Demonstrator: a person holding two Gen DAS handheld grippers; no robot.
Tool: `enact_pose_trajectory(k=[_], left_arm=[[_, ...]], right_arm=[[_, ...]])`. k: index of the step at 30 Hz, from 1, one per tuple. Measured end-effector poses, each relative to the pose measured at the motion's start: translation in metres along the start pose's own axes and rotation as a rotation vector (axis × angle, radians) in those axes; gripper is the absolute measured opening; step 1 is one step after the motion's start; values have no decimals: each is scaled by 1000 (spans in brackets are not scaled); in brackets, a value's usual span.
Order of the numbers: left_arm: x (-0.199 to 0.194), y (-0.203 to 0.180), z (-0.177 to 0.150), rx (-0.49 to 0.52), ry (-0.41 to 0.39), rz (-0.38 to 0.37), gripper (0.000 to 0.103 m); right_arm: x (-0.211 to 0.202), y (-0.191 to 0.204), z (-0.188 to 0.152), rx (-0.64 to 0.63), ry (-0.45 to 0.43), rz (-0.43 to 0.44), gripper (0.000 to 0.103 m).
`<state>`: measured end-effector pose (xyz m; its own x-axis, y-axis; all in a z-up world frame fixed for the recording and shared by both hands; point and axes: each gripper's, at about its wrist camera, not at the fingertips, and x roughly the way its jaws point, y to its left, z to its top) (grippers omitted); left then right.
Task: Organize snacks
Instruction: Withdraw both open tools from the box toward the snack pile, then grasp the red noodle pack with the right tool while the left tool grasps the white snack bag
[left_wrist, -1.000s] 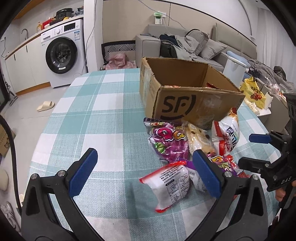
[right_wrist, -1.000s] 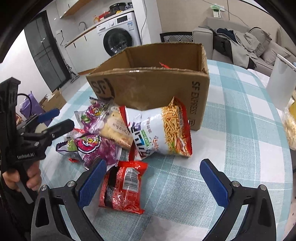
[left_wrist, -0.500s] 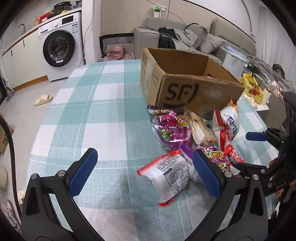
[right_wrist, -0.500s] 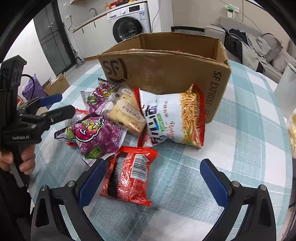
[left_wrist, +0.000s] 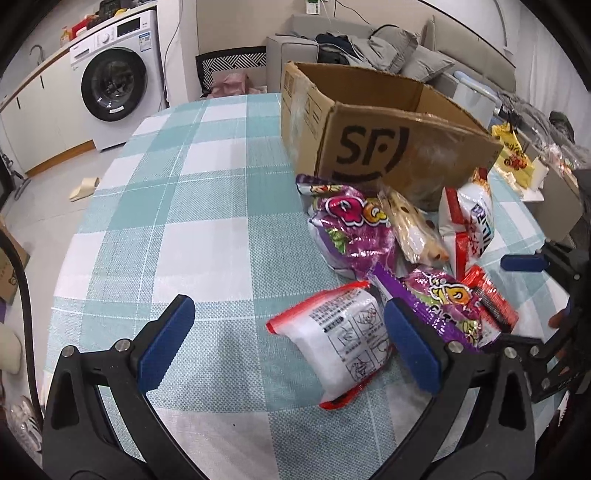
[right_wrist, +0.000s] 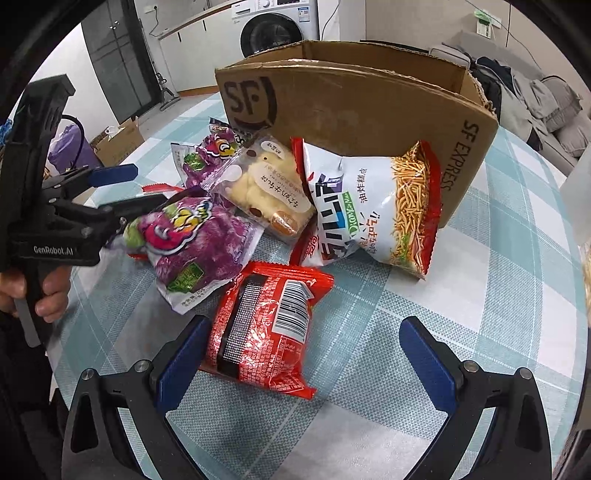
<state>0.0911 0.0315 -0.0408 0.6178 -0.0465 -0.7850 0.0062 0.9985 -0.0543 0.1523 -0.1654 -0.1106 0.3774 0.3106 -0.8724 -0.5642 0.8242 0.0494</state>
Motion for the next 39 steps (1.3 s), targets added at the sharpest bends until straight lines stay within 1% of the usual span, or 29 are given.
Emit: enact_pose_trajectory(k=[5, 9, 11, 19, 24, 26, 28, 30, 32, 34, 36, 37, 39], left_arm=[[6, -4, -1, 14, 22, -8, 102], [12, -4, -3, 15, 56, -27, 102], [13, -2, -3, 18, 60, -24, 102], [14, 5, -1, 22, 69, 1, 102], [17, -4, -4, 39, 77, -29, 102], [17, -9, -6, 54, 78, -26, 101], [18, -13, -7, 66, 78, -26, 95], [18, -15, -8, 72, 83, -44, 81], [17, -17, -10, 77, 78, -55, 77], [12, -20, -12, 90, 54, -54, 70], [8, -21, -11, 96, 40, -68, 60], [7, -21, -11, 97, 38, -78, 58], [3, -21, -10, 100, 26, -81, 56]], right_arm=[[-2, -12, -2, 17, 11, -43, 103], [-5, -21, -1, 38, 10, -60, 103], [-6, -23, 0, 41, 9, -72, 103], [-10, -28, 0, 45, 1, -73, 103], [-12, -27, -4, 41, -1, -67, 103], [-13, -26, -4, 34, -2, -59, 103], [-12, -25, -5, 33, -3, -51, 103], [-11, -25, -5, 29, -2, -45, 102], [-10, -23, -6, 20, 1, -38, 102], [-11, -21, -7, 10, 1, -30, 100], [-10, -18, -7, 0, 2, -19, 97], [-9, -17, -7, -6, 5, -18, 96], [-8, -13, -8, -14, 8, -14, 88]])
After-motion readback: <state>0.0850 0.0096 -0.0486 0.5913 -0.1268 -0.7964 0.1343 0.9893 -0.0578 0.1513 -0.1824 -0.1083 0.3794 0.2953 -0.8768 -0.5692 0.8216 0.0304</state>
